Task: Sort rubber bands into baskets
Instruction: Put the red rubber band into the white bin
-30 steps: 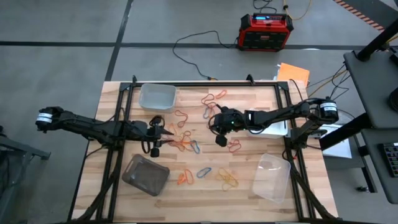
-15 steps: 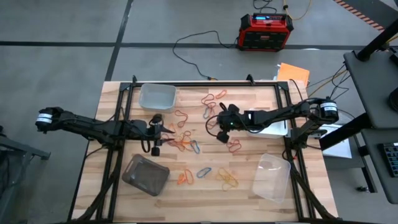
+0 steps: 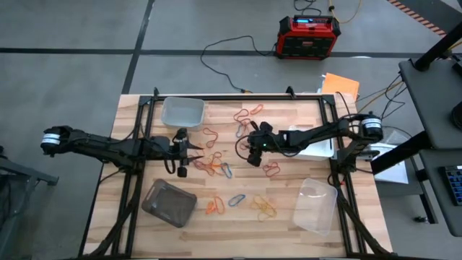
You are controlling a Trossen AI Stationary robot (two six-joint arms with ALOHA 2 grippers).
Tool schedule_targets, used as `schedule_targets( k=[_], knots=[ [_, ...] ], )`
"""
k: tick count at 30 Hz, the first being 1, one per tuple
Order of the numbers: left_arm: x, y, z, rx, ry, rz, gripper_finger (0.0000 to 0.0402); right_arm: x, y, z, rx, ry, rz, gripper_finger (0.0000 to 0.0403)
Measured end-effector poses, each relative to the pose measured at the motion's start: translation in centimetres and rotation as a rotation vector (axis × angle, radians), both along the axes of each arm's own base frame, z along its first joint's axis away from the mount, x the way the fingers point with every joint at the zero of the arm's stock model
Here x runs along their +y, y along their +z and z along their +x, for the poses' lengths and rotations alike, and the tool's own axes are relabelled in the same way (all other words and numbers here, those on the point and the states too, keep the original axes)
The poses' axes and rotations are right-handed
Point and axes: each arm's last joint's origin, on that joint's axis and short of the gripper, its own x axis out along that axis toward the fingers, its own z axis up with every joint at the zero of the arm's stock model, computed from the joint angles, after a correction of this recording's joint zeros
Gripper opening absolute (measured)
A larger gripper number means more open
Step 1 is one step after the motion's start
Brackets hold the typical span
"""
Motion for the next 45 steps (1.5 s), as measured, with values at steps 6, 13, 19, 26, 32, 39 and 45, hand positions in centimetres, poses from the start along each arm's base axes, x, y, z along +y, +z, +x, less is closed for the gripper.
schedule_targets(
  k=[6,13,19,26,32,39,45],
  knots=[
    [0.0,0.2,0.1,-0.022,0.000,0.000,0.0113,-0.3,-1.9,1.4,0.050,0.012,-0.008,0.0205],
    [0.0,0.2,0.1,-0.024,-0.003,0.006,0.0113,-1.2,-4.0,1.9,0.091,0.014,0.076,0.0221],
    [0.0,0.3,0.1,-0.030,-0.002,0.007,0.0113,-1.5,-4.8,1.8,0.122,0.018,0.099,0.0196],
    [0.0,0.5,0.2,-0.052,-0.002,0.007,0.0113,-1.5,-4.8,1.7,0.134,0.056,0.112,0.0085],
    [0.0,0.6,0.2,-0.063,-0.002,0.007,0.0113,-1.5,-4.7,1.7,0.141,0.073,0.086,0.0014],
    [0.0,0.7,0.2,-0.072,-0.001,0.007,0.0113,-1.3,-2.6,1.2,0.107,0.105,0.083,0.0008],
    [0.1,0.7,0.2,-0.074,0.002,0.008,0.0113,-1.1,0.9,0.7,0.019,0.113,0.062,0.0008]
  ],
)
